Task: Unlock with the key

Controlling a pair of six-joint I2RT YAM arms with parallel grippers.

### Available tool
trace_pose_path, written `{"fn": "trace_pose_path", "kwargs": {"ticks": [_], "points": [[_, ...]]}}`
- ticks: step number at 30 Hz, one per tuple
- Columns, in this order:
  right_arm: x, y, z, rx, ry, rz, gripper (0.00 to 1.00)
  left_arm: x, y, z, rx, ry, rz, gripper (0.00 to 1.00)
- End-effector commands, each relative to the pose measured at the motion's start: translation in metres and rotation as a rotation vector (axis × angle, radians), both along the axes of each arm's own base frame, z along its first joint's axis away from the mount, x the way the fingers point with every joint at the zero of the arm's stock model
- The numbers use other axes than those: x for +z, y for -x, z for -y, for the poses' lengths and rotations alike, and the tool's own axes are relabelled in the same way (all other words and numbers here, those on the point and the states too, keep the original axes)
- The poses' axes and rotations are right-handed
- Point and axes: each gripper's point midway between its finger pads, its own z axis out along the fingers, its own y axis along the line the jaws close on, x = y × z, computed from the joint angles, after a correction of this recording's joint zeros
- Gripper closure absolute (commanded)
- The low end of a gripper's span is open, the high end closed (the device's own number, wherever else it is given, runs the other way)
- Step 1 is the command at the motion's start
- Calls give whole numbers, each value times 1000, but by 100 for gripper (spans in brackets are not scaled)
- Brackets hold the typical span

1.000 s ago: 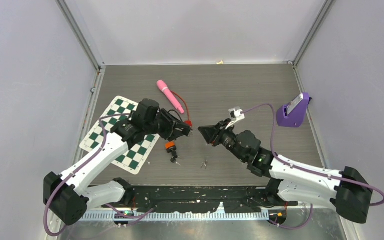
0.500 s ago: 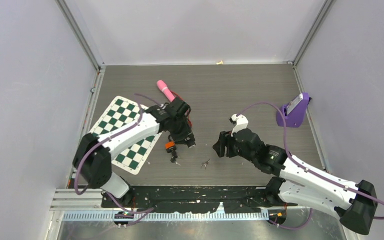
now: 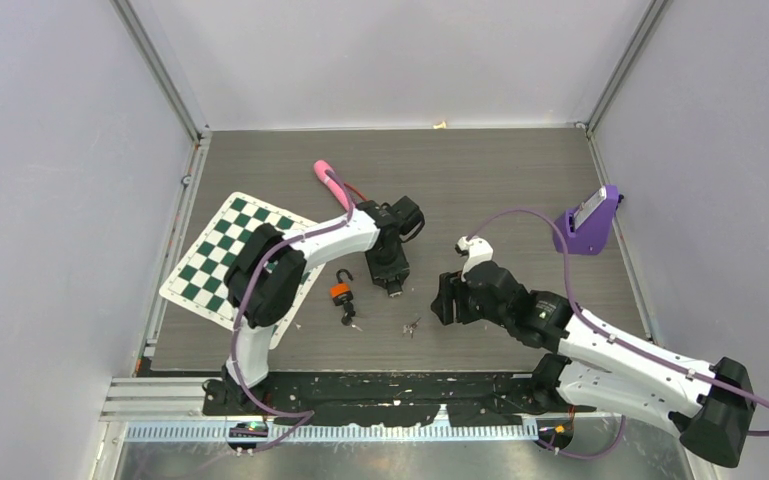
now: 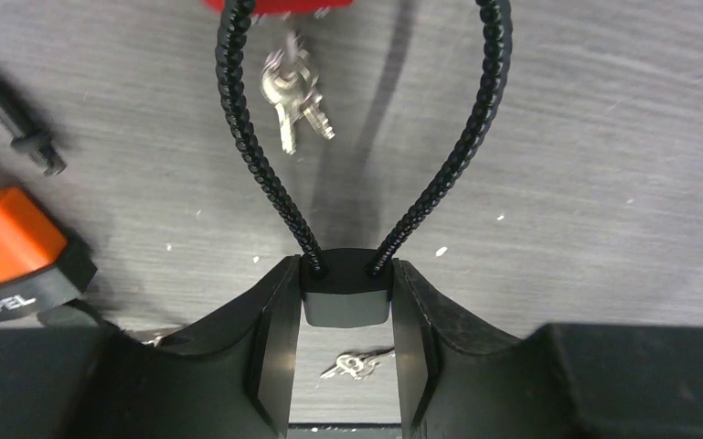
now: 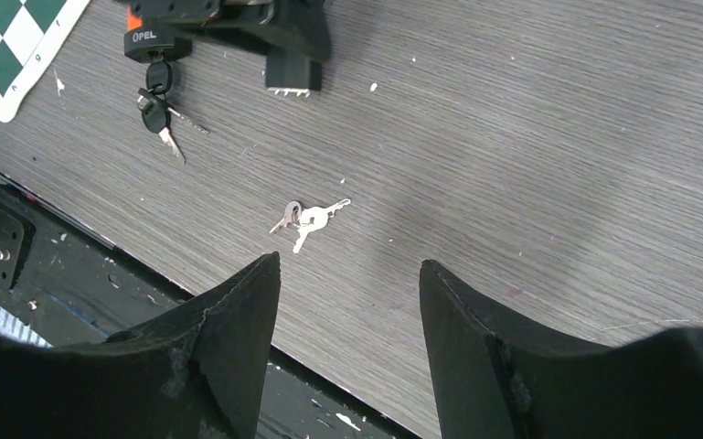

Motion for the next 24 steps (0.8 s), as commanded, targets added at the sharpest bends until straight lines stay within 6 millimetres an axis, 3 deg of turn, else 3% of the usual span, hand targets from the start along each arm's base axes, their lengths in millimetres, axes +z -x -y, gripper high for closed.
{"fn": "trace_pose_path", "kwargs": {"ticks": [1,9,10,12,16,19,24], "points": [[0,1,-8,36,11,4,36,14,-23,11,15,-5,64,94],[-2,-1,-15,50,22,9,36,19,-33,18,47,28,106,71],[-3,-1,-15,51,26,7,36,20,-33,18,46,35,113,53],[-5,-1,-15,53,34,6,36,23,-33,20,41,53,118,47],[-5,0,-16,58,41,5,36,34,-32,26,21,121,142,24],[-4,2,-20,79,38,5,36,53,-31,23,11,156,194,12],[-10,9,-30,131,61,-10,37,108,-25,-6,28,272,359,8]]}}
